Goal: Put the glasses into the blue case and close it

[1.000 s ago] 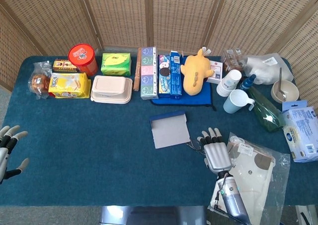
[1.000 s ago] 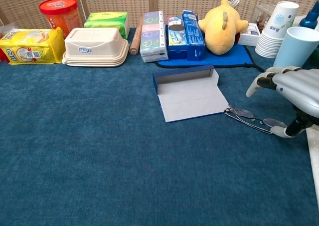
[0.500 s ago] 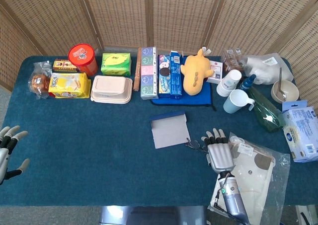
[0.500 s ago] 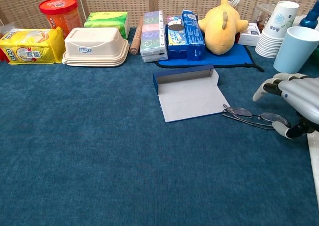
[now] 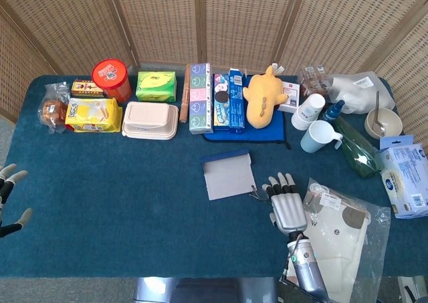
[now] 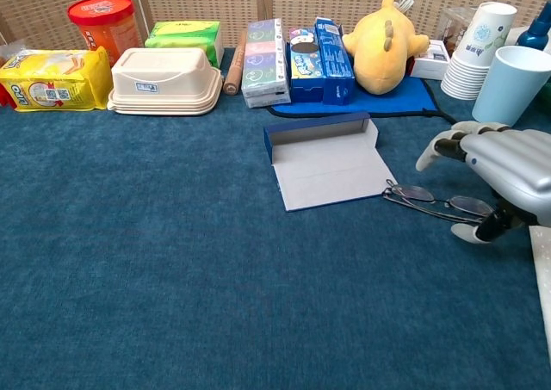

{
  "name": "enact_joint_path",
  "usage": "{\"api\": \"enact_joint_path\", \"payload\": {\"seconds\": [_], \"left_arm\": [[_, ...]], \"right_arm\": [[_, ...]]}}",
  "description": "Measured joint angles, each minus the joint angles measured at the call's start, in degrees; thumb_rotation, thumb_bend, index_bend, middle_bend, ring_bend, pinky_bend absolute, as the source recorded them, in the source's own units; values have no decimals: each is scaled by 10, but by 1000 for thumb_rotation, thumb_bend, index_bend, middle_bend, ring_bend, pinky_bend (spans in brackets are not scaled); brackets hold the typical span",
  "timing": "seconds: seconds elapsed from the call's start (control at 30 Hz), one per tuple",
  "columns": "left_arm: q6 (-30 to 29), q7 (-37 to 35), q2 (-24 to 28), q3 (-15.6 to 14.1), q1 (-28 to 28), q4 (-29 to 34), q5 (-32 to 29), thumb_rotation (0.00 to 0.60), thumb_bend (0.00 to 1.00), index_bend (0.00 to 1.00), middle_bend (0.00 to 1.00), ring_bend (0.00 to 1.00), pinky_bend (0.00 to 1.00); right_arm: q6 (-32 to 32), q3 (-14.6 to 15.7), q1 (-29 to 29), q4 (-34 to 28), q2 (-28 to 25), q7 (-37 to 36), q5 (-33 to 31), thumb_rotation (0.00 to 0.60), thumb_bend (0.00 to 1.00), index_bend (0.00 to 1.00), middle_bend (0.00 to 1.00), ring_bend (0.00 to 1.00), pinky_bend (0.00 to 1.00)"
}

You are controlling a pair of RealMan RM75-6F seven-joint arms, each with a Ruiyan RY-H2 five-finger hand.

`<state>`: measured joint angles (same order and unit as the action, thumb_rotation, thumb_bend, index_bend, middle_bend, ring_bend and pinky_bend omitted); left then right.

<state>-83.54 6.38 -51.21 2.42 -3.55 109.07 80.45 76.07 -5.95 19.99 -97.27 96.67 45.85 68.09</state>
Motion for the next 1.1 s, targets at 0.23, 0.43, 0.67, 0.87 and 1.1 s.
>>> {"api": "enact_joint_path", "payload": {"seconds": [0.23,0.43,0.67,0.87,1.1], "left_arm": [[2,-13,3,2,-1,-9,-1,600,279,151,87,15,0],[0,-16,2,1,1,-12,-2,600,278,145,84,11,0],[-1,-15,2,-1,2,-13,-1,600,278,142,81,8,0],[0,-15,1,-1,2,-14,-2,600,278,140,80,6,0],[1,-16,-2,-1,2,-17,-4,600,278,139,77,2,0]], "right_arm": [[-12,-16,15,16,11,8,-18,600,231,266,161,52,58],[-24,-36,31,37,17,11,-41,600,232,284,165,54,58],[-28,-51,40,51,17,14,-70,600,235,303,169,56,58],[-33,-59,47,65,13,11,-91,600,259,324,175,64,58],[-41,-64,56,75,6,5,-106,600,298,385,185,79,58]]}}
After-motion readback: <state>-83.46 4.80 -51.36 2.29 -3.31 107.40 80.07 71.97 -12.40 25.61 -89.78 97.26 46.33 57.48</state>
